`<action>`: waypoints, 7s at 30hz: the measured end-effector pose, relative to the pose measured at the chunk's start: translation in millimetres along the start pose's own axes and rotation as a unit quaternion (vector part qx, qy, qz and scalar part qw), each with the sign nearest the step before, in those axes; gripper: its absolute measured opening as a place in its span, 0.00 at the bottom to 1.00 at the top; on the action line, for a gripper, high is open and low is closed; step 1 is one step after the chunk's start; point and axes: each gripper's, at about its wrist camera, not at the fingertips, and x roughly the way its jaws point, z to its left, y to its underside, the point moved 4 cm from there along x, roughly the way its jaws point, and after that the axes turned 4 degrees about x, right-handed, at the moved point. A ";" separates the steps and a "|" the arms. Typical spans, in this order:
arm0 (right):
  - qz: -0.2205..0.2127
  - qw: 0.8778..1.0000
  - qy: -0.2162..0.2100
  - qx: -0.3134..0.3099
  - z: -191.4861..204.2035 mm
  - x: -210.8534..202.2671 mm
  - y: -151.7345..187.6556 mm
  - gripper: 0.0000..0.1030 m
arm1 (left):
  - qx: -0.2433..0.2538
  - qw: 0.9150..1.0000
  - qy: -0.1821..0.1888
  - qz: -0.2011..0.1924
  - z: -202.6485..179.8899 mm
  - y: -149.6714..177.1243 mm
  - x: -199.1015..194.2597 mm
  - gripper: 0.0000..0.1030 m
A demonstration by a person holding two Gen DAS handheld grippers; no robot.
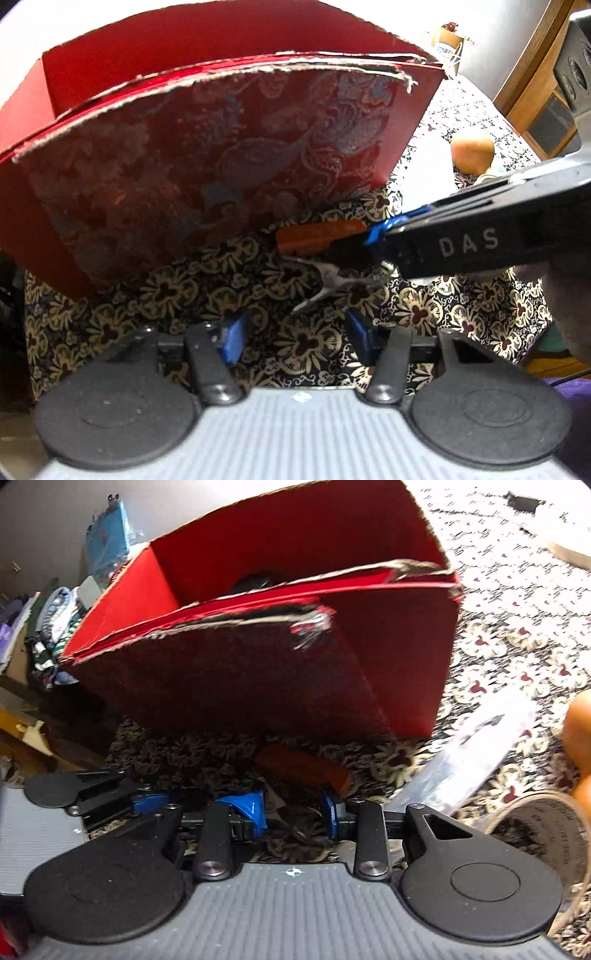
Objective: Organize rigid objects
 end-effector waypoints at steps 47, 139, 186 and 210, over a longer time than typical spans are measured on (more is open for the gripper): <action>-0.015 0.976 -0.037 -0.213 12.4 10.1 28.1 0.02 | -0.060 0.990 0.127 0.021 17.7 8.8 5.9 0.48; -0.042 0.983 -0.169 0.057 39.9 25.8 -121.9 0.08 | -0.076 0.994 -0.048 -0.066 112.5 -99.7 -27.1 0.05; -0.194 0.977 -0.082 0.019 40.8 -71.3 -53.3 0.09 | -0.052 0.979 -0.161 -0.111 60.1 -78.0 -101.4 0.53; -0.152 0.986 -0.019 0.059 -1.8 -44.4 8.3 0.09 | -0.041 0.995 -0.071 -0.065 33.3 -11.6 -63.9 0.53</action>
